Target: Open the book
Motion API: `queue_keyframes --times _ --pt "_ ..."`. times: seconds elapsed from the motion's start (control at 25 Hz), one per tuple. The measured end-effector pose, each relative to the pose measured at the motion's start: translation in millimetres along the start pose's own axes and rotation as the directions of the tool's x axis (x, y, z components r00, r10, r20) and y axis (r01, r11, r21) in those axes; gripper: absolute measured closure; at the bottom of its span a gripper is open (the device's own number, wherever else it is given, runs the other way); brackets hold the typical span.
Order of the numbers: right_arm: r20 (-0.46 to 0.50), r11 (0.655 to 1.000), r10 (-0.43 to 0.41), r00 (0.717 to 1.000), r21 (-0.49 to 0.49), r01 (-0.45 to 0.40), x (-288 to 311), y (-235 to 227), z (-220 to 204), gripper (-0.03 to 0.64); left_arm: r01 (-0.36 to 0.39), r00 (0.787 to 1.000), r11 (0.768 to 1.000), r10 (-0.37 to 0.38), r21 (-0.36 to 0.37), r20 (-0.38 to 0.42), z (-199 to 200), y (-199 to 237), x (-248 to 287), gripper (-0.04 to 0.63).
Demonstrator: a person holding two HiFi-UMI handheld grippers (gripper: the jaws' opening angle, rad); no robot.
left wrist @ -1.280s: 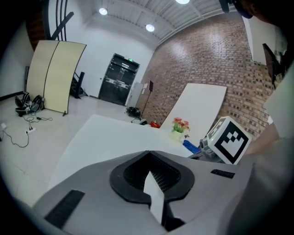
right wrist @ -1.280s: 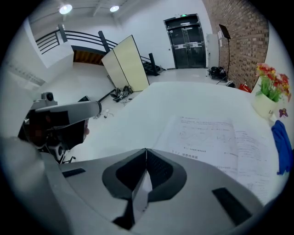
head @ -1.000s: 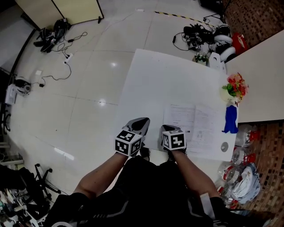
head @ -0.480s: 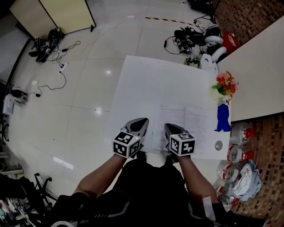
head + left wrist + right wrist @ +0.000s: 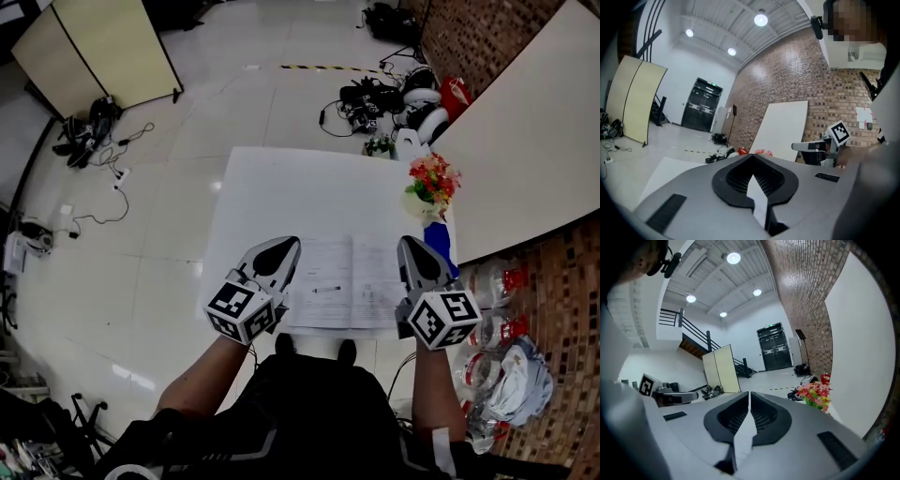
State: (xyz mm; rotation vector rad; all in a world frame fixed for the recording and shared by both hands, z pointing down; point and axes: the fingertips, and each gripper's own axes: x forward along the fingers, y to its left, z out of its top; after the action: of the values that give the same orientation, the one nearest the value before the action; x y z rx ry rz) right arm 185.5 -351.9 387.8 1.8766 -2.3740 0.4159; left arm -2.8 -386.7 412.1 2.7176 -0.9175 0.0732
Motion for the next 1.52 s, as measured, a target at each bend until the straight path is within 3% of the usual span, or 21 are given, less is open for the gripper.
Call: queue_keyframes --times 0.16,0.36,0.56,0.84,1.16,1.32,1.52 --pt "0.046 0.997 -0.024 0.999 -0.068 0.027 -18.2 -13.1 16.2 0.614 -0.009 0.999 1.000 0.009 0.004 0.049 14.5 -20.7 14.8 0.600" --pt "0.081 0.996 0.017 0.997 -0.085 -0.010 -42.6 -20.1 30.3 0.614 -0.042 0.997 0.995 0.036 0.096 0.070 37.7 -55.4 13.1 0.601" --pt "0.106 0.994 0.058 0.993 -0.095 -0.048 -63.6 -33.0 33.8 0.614 -0.117 0.989 0.992 0.113 0.039 0.095 44.9 -74.3 -0.6 0.600" --pt "0.108 0.991 0.114 0.988 -0.089 -0.105 -85.1 -34.7 27.7 0.614 -0.198 0.975 0.977 0.189 0.079 0.113 47.8 -102.2 -22.5 0.601" --pt "0.131 0.992 0.064 0.989 -0.114 -0.049 -128.4 15.6 20.5 0.614 -0.137 0.986 0.983 0.124 0.123 0.109 35.7 -131.8 -80.5 0.600" --pt "0.131 0.987 0.006 0.991 -0.162 0.015 -162.4 63.2 14.6 0.614 -0.085 0.990 0.992 0.074 0.091 0.123 25.9 -134.1 -126.0 0.600" --pt "0.119 0.987 -0.027 0.992 -0.154 0.046 -213.5 111.2 6.7 0.615 -0.028 0.993 0.998 0.020 0.063 0.119 16.1 -148.2 -175.2 0.601"
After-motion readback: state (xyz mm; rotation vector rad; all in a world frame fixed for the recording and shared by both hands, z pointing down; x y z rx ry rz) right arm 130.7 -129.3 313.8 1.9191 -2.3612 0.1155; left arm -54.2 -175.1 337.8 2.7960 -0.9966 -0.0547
